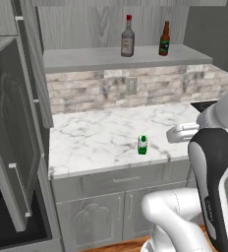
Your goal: Sort all alcoholic drinks to one cabinet, and non-alcoholic drinks to the other.
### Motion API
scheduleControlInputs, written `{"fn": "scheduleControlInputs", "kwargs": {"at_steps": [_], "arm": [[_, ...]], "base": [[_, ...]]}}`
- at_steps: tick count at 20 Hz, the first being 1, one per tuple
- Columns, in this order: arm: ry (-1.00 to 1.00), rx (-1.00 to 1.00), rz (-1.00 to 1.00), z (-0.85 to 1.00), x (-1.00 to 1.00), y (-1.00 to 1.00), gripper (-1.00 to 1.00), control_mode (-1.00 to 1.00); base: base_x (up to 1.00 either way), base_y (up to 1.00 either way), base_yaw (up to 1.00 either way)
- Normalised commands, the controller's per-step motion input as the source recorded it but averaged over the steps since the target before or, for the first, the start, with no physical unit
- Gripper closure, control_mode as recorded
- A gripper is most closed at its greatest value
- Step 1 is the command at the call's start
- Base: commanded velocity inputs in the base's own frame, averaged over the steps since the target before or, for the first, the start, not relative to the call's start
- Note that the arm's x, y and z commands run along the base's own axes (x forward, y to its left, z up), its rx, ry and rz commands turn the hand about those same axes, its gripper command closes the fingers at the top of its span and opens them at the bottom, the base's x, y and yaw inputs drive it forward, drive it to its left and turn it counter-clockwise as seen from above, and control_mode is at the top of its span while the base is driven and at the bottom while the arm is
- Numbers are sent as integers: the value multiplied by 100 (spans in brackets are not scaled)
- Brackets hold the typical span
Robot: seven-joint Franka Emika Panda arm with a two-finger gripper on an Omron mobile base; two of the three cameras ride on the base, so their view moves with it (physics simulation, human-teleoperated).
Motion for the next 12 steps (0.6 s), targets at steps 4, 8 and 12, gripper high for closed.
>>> {"fn": "scheduleControlInputs", "kwargs": {"at_steps": [4,8,12], "arm": [[0,0,0,-11,20,-6,-100,-100],[0,0,0,-14,24,-3,-100,-100],[1,0,0,-14,27,0,-100,-100]], "base": [[0,0,0],[0,0,0],[0,0,0]]}}
